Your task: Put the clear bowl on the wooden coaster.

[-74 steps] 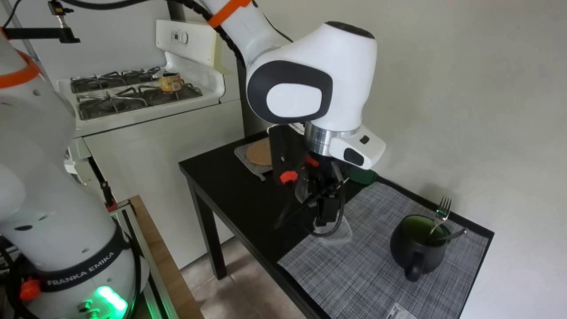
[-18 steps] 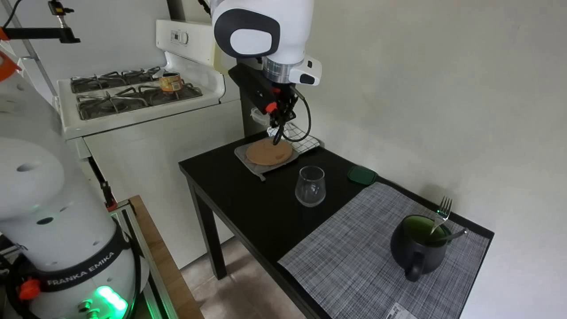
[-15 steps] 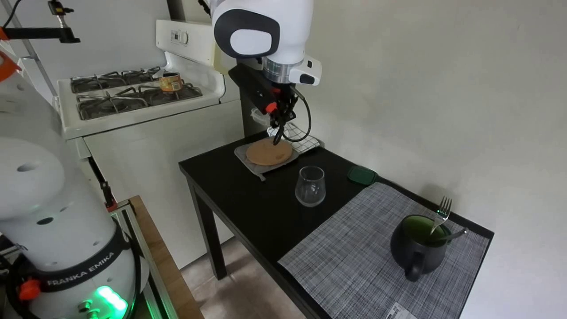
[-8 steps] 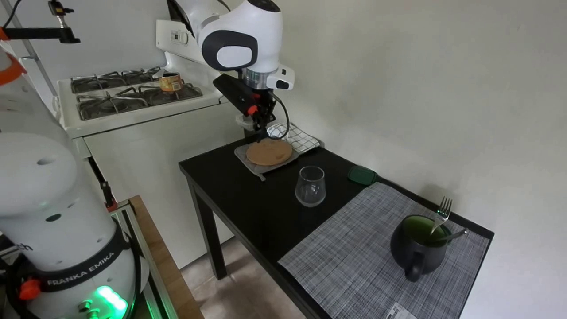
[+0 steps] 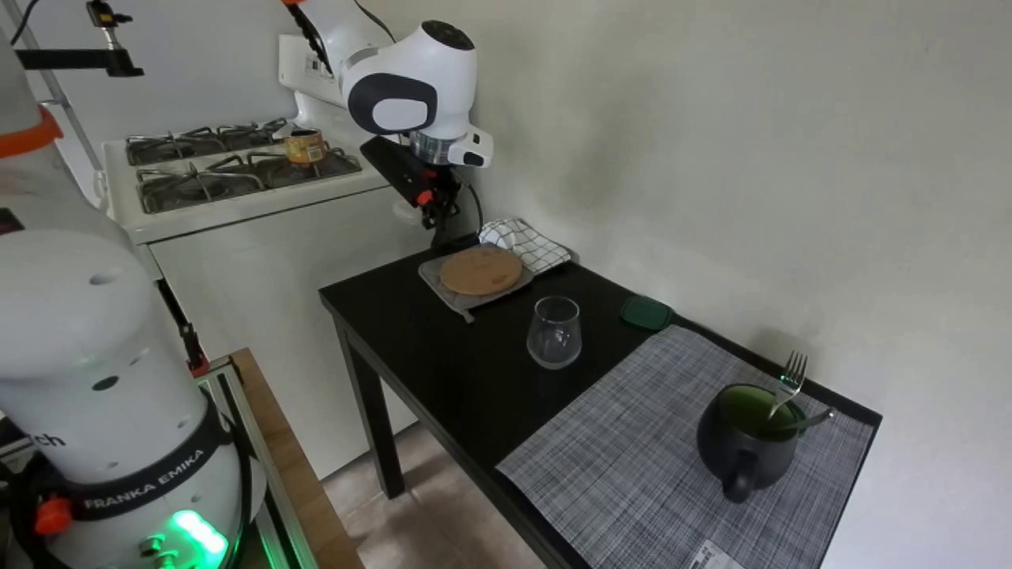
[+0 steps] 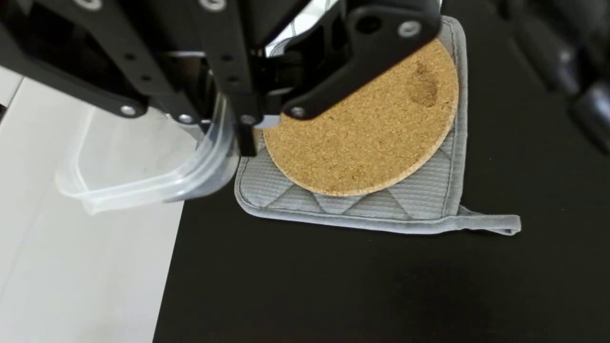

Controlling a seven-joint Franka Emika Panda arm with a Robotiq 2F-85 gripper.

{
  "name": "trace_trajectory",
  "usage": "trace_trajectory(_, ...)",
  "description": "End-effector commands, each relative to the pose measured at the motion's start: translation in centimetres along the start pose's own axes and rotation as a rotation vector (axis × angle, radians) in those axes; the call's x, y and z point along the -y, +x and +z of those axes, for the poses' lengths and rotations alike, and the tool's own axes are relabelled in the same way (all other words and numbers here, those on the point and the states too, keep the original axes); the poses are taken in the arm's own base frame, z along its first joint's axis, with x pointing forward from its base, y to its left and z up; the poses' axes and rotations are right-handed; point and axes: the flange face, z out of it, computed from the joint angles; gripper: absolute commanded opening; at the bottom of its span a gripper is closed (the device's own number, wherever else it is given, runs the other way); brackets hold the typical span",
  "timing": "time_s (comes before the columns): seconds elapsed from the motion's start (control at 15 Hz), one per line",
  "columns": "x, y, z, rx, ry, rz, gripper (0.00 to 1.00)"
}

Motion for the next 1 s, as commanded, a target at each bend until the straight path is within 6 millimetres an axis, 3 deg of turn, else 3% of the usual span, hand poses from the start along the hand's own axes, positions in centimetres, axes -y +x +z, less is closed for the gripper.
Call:
trace_trajectory(0.0,0.0,0.1,-0.2,-0.003,0.0,0.002,0.08)
trace_trajectory(0.07,-0.2,0.3,-0.1,-0.02,0.018,0.026,0.02)
trace_trajectory(0.53,-3.6,2.1,5.6,-0.169,0.004,0.298,0.02)
trace_trajectory(0.93,-5.5,2.7,9.9,-0.164,0.017,0.432,0.02)
